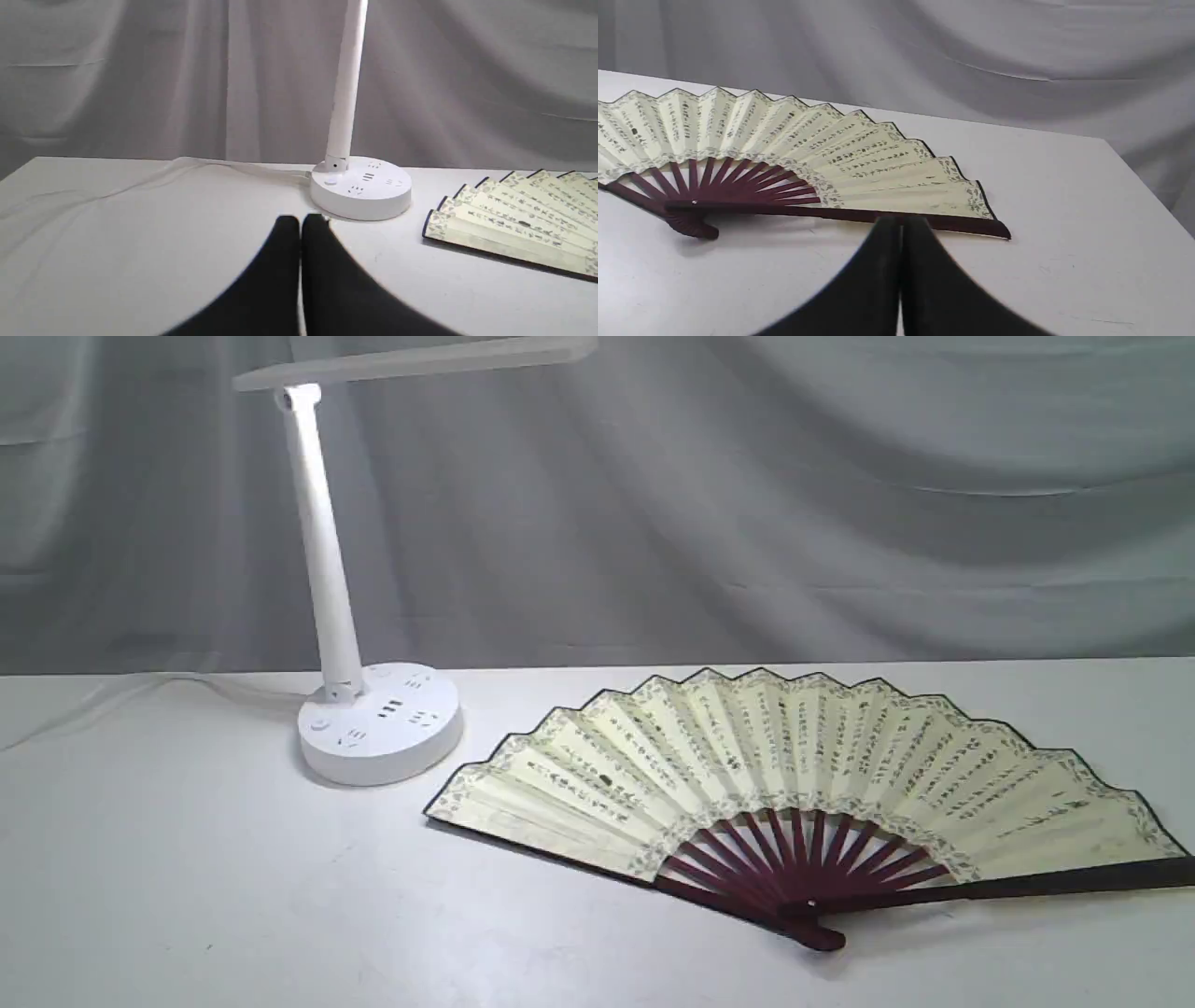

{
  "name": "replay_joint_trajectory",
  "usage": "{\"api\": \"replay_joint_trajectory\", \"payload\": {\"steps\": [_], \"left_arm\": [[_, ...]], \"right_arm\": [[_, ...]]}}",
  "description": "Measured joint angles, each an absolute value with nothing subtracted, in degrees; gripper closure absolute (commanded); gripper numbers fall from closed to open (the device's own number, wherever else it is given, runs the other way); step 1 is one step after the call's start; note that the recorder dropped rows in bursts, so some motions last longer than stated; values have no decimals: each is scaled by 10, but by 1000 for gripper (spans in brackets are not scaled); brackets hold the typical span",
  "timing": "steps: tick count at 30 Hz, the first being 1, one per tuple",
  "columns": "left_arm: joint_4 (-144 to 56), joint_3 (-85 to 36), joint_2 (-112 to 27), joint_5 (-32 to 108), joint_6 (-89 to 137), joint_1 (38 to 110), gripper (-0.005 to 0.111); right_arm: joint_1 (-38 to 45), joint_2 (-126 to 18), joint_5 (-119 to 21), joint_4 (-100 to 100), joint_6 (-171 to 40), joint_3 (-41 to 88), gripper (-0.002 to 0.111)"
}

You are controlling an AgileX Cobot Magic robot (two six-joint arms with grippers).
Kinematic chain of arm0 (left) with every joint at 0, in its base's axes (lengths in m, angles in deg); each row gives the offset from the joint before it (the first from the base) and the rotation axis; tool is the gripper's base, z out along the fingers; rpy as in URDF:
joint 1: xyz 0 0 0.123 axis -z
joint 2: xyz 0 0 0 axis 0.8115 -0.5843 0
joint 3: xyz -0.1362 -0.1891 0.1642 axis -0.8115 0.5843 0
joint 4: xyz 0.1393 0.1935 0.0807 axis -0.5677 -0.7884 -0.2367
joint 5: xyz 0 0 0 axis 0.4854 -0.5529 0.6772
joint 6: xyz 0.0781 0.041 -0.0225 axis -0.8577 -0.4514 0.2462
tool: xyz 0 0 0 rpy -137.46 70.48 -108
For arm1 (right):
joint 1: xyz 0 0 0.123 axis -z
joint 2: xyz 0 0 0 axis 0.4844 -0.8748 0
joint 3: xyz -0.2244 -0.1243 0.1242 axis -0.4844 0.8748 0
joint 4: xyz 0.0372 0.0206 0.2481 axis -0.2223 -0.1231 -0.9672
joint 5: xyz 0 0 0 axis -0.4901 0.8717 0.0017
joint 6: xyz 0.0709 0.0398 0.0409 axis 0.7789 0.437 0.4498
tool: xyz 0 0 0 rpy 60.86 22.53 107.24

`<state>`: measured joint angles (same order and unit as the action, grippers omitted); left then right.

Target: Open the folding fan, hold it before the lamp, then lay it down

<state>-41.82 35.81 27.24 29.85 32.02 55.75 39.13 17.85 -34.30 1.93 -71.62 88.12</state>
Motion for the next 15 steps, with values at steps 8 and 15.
{"api": "replay_joint_trajectory", "payload": {"steps": [8,15], "left_arm": [[-418,358,272,293,320,558,107],[-418,358,272,293,320,558,107]], "right_arm": [[391,178,-343,14,-716,881,108],[391,178,-343,4,-715,881,108]]}}
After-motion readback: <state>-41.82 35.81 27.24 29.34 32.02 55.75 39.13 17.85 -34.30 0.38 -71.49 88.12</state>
